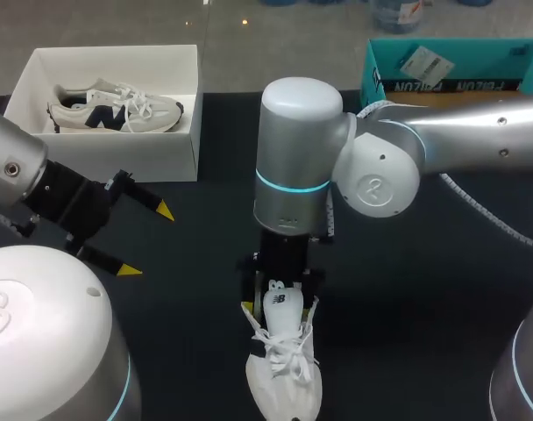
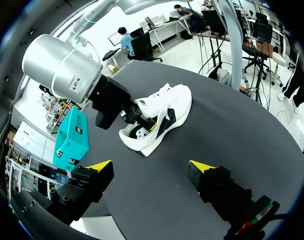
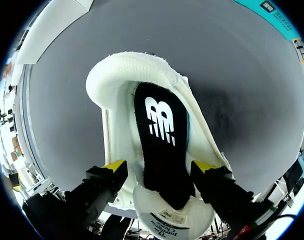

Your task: Take the shoe out of the shoebox, open the shoe tongue, remove and reinsert the insole, then place the shoe into the shoebox

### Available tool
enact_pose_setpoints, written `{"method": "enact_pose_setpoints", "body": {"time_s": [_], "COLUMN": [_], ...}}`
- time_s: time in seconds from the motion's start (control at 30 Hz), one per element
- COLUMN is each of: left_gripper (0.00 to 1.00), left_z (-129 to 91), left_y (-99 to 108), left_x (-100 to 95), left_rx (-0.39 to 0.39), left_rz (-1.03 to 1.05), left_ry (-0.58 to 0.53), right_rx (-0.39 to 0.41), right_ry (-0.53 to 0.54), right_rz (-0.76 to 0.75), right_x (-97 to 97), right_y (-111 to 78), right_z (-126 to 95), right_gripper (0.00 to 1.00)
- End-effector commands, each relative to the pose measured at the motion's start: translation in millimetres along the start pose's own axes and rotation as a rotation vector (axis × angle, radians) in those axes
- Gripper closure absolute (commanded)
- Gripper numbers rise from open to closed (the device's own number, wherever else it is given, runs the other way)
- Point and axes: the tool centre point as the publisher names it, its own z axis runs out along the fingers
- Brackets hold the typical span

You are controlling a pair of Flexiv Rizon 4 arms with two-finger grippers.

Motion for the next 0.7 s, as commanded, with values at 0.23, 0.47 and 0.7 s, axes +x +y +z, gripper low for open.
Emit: {"method": "enact_pose_setpoints", "body": {"time_s": [0.23,0.47,0.7], "left_gripper": [0.00,0.00,0.00], "left_z": [-0.5,-0.5,-0.5], "left_y": [-0.5,-0.5,-0.5], "left_x": [0.5,0.5,0.5], "left_rx": [-0.002,-0.002,-0.002], "left_rz": [0.000,0.000,0.000], "left_ry": [0.002,0.002,0.002], "right_rx": [-0.018,-0.044,-0.110], "right_ry": [-0.028,-0.050,-0.079], "right_rz": [-0.011,-0.019,-0.010], "right_x": [3.9,2.8,-2.5], "right_y": [1.3,4.6,7.7], "right_z": [-12.5,-25.9,-56.1], "right_gripper": [0.00,0.00,0.00]}}
